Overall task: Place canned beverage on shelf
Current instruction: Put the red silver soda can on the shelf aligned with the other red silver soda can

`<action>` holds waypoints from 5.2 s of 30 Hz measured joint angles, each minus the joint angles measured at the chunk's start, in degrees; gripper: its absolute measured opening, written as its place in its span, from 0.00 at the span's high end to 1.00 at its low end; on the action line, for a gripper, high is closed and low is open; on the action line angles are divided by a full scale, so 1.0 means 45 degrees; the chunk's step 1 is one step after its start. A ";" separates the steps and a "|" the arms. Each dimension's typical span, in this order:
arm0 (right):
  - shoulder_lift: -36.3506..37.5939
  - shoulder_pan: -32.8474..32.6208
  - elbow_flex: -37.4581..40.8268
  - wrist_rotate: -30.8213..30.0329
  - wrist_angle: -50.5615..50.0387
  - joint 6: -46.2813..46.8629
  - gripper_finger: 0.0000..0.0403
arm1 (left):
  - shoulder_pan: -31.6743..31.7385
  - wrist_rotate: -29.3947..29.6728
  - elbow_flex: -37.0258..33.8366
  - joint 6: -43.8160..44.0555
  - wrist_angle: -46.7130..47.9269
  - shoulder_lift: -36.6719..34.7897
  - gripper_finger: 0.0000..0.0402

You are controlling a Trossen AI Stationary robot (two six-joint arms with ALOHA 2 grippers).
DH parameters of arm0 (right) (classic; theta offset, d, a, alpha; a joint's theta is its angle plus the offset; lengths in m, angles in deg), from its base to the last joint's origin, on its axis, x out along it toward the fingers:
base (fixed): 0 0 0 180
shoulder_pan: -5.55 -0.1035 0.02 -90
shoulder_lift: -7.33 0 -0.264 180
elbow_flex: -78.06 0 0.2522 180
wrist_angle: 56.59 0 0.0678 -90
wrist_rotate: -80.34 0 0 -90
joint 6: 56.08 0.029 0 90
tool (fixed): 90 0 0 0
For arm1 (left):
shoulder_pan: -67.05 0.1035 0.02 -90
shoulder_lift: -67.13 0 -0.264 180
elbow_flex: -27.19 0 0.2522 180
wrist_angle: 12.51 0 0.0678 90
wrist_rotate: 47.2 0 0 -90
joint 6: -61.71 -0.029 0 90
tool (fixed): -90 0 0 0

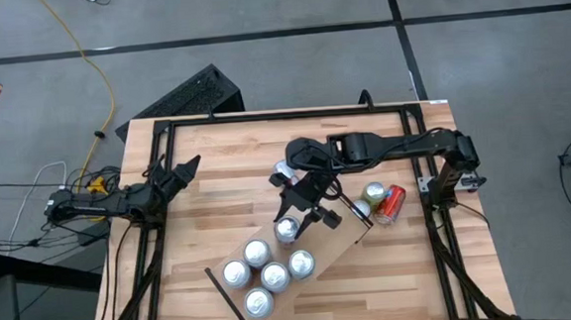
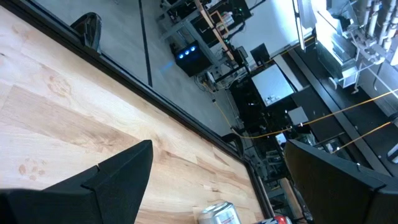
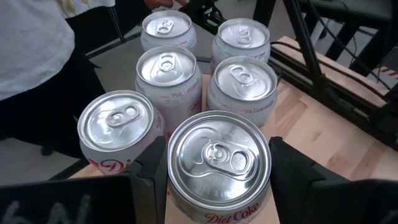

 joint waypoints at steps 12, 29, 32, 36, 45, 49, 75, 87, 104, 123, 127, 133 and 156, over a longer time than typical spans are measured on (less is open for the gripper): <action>-0.0369 -0.0010 -0.0027 0.0773 0.0313 0.0036 0.53 | 0.0000 0.0085 0.0000 0.0000 0.0014 0.0000 0.13; -0.0767 0.0104 -0.0024 0.1078 0.0534 0.0007 0.50 | 0.0000 0.0193 0.0003 -0.0102 0.0029 0.0000 0.13; -0.0767 0.0102 -0.0024 0.1078 0.0625 -0.0045 0.50 | 0.0000 0.0211 0.0002 -0.0102 0.0034 0.0000 0.13; -0.0796 0.0102 -0.0024 0.1093 0.0761 -0.0034 0.48 | 0.0003 0.0214 0.0002 -0.0102 0.0034 0.0000 0.13; -0.0816 0.0102 -0.0024 0.1088 0.1030 0.0006 0.42 | 0.0005 0.0219 0.0004 -0.0102 0.0034 0.0000 0.13; -0.0821 0.0102 -0.0024 0.1083 0.1020 0.0107 0.42 | 0.0002 0.0219 0.0001 -0.0102 0.0034 0.0000 0.13; -0.0835 -0.0029 -0.0024 0.1015 0.0723 0.0287 0.42 | 0.0003 0.0215 0.0001 -0.0306 0.0034 0.0000 0.13; -0.1378 -0.0126 -0.0049 0.1427 0.0864 0.0536 0.42 | 0.0005 0.0214 0.0000 -0.0296 0.0034 0.0000 0.13; -0.1375 -0.0044 -0.0053 0.1064 0.0939 0.0546 0.38 | 0.0005 0.0199 0.0000 -0.0374 0.0034 0.0000 0.13; -0.1370 0.0010 -0.0034 0.1054 0.0852 0.1005 0.35 | 0.0005 0.0204 0.0000 -0.0384 0.0034 0.0000 0.13; -0.1370 0.0010 -0.0034 0.1059 0.0769 0.1001 0.35 | 0.0005 0.0204 0.0000 -0.0384 0.0034 0.0000 0.13; -0.1361 0.0010 -0.0034 0.1059 0.0671 0.0891 0.35 | 0.0005 0.0209 0.0000 -0.0384 0.0034 0.0000 0.13; -0.0766 0.0488 -0.2378 -0.0143 -0.1177 -0.0383 0.19 | 0.0005 0.0325 0.0000 -0.0452 0.0043 0.0000 0.13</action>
